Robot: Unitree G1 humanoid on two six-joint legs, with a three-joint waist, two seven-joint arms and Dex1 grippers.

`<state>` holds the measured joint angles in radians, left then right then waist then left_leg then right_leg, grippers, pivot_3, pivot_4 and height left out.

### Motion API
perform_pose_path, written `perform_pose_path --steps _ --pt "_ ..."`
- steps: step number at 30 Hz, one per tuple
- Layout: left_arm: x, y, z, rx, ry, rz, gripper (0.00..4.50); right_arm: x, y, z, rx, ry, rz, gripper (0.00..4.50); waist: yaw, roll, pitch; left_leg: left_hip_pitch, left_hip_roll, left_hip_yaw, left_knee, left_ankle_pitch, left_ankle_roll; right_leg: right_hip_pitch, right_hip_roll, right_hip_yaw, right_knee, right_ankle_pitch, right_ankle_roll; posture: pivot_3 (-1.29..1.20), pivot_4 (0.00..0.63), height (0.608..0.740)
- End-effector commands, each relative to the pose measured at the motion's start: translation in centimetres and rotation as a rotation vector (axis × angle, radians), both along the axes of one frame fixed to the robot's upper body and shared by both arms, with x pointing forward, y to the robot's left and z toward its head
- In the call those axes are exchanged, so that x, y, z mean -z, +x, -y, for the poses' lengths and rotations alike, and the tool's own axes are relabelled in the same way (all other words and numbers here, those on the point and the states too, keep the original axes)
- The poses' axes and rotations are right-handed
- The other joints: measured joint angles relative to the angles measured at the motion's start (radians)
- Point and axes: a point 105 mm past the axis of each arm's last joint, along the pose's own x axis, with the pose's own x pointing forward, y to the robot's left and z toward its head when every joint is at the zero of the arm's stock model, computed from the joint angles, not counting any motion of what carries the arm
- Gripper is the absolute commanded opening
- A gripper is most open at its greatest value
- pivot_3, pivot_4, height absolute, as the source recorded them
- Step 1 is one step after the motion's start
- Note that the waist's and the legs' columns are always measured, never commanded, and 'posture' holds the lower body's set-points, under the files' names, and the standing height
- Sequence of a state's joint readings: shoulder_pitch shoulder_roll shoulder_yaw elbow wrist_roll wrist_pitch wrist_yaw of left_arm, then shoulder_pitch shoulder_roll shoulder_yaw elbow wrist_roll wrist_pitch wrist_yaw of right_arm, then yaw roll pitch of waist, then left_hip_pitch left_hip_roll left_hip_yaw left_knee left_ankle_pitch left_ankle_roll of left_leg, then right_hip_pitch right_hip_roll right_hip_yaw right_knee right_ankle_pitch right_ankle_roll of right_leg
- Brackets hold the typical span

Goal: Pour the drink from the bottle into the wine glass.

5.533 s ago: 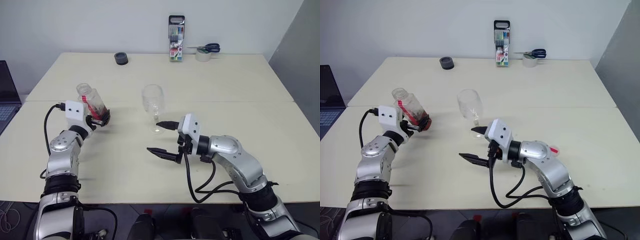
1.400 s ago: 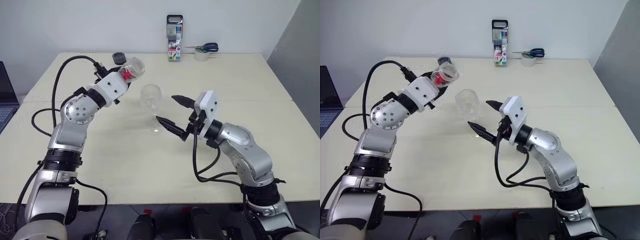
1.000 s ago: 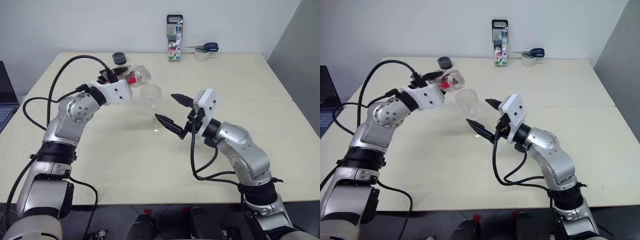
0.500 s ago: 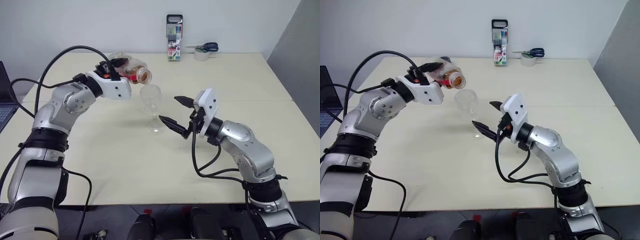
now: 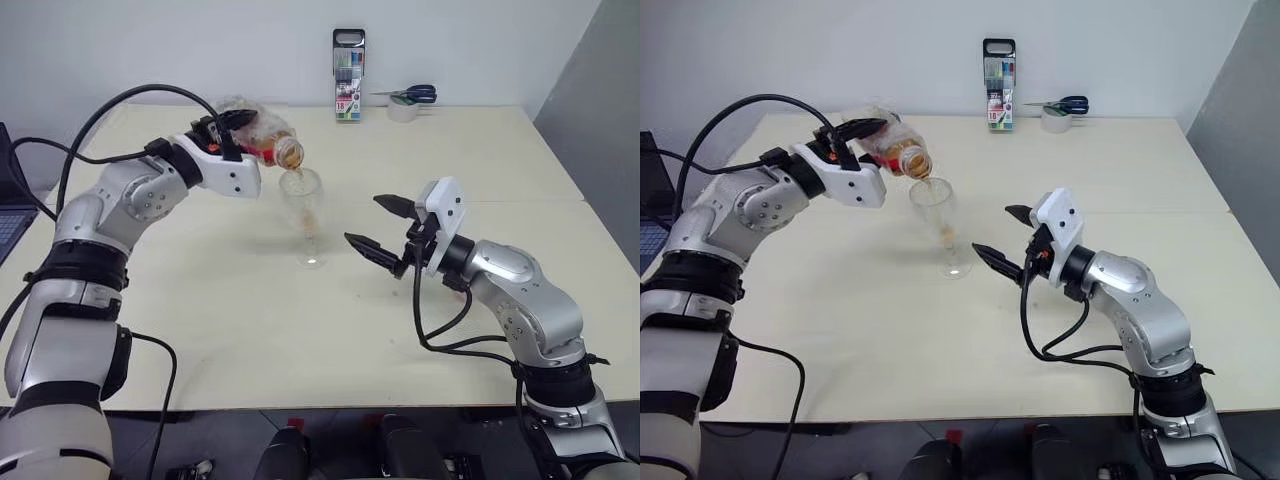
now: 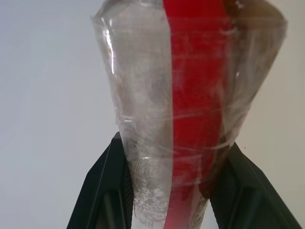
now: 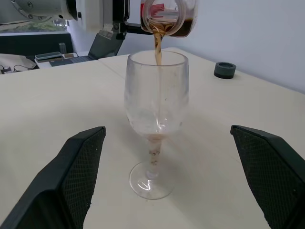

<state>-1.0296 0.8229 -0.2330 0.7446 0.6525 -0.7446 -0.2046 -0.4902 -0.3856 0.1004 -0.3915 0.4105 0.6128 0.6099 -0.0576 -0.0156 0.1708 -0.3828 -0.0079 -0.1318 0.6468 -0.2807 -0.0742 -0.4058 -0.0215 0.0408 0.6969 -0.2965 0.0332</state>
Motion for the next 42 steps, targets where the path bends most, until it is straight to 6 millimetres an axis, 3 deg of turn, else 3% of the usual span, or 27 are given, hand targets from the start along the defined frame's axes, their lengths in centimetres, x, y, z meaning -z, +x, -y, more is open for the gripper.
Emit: perform_pose_path --steps 1,42 --pt "-2.31 -0.46 -0.13 0.012 0.006 0.079 1.67 -1.29 -0.95 -0.48 -0.033 0.021 0.051 4.5 0.0 0.0 0.0 0.0 0.0 0.0 0.0 0.0 0.0 0.0 0.0 0.0 0.0 0.0 0.0 0.0 0.15 0.74" --pt "-3.1 -0.14 -0.59 0.006 0.053 0.118 1.67 -0.99 -1.59 -1.38 -0.058 0.043 0.037 4.5 -0.001 0.0 0.0 0.0 0.0 0.0 0.0 0.0 0.0 0.0 0.0 0.0 0.001 0.0 0.0 0.0 0.15 0.74"
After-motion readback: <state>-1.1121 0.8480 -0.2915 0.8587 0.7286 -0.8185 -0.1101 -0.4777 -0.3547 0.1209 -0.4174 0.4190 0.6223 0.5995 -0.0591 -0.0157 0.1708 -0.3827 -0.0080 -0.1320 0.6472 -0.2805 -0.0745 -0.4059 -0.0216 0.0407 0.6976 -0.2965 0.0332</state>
